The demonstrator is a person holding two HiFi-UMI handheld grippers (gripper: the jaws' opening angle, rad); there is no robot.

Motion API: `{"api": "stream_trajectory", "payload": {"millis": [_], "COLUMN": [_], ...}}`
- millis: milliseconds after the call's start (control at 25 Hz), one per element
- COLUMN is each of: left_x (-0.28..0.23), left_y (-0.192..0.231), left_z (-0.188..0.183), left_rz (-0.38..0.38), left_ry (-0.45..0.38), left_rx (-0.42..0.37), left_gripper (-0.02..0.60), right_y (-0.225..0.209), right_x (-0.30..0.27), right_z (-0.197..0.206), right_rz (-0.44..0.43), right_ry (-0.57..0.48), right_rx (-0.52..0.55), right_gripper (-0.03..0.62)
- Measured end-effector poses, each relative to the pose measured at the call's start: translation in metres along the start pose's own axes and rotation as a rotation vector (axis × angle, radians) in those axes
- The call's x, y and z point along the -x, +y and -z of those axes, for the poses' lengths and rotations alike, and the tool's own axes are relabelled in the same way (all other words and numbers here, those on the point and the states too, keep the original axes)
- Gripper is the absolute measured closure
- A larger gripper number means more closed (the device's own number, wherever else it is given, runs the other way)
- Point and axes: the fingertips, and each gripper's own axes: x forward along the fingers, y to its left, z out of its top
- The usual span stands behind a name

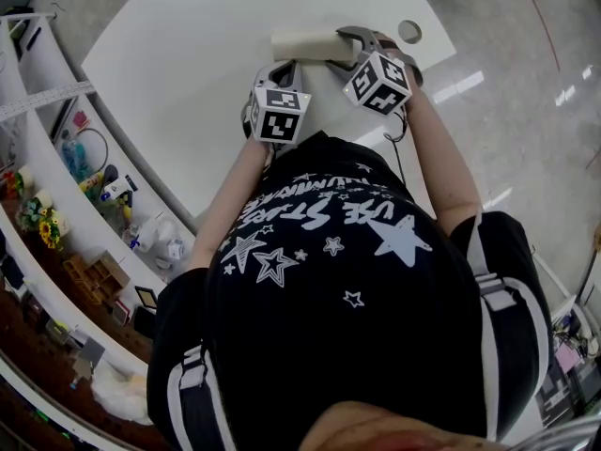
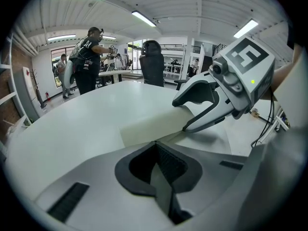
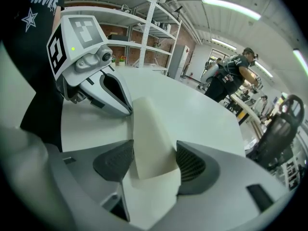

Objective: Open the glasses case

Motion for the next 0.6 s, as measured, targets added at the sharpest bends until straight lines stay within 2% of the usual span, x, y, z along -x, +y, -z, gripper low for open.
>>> {"api": "stream_trajectory", "payload": {"millis": [600], "left_x": [-0.0023], "left_y": [0.0002], "left_z": [0.0021], "left_rz": [0.003], "left_ry": [0.003], "left_rx": [0.014], "left_gripper": [0.569], "right_y": [-0.0005], "right_x": [-0.0015], "right_z": [0.0001], "right_rz": [-0.036], "right_ry": [-0.002], "right_rx": [-0.009], "right_gripper": [0.309]}}
